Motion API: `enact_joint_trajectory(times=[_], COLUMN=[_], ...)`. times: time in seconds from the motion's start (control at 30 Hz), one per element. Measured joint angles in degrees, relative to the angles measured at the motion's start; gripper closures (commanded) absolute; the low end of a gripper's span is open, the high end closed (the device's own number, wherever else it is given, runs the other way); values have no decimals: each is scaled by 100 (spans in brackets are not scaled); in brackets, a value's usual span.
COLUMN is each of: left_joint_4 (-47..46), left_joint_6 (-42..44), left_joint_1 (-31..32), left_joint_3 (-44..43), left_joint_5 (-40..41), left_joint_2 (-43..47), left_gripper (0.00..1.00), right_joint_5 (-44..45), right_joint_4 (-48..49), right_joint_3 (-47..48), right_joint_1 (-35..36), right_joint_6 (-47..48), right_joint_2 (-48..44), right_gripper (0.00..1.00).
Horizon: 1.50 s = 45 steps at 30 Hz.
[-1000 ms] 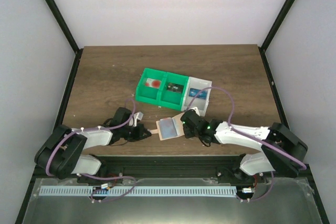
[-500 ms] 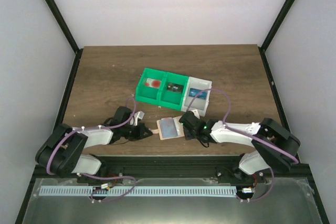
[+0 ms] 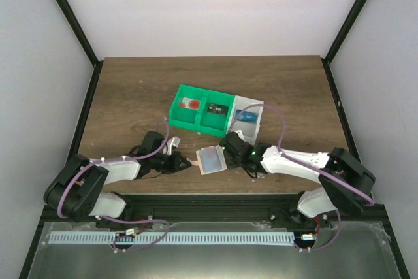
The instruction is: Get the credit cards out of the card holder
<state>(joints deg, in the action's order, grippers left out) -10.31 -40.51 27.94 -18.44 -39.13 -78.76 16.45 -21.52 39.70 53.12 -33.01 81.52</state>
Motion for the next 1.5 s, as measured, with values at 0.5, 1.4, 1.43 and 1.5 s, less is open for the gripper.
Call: enact_joint_trajectory(times=[0.5, 1.4, 1.43, 1.5], left_joint_4=[-52, -81, -87, -111], left_joint_6=[-151, -149, -151, -151], left_joint_1=[0, 0, 0, 0], left_joint_3=[0, -20, -20, -20], left_joint_5=[-68, -105, -105, -105], left_joint_2=[111, 131, 129, 122], left_gripper=[100, 100, 100, 100], right_joint_5=[129, -236, -280, -380], right_joint_4=[-293, 372, 433, 579], right_joint_3=[649, 898, 898, 881], right_joint_1=[411, 732, 726, 706], right_joint_6=[133, 424, 446, 474], right_joint_2=[-197, 815, 859, 953], right_gripper=[44, 31, 30, 29])
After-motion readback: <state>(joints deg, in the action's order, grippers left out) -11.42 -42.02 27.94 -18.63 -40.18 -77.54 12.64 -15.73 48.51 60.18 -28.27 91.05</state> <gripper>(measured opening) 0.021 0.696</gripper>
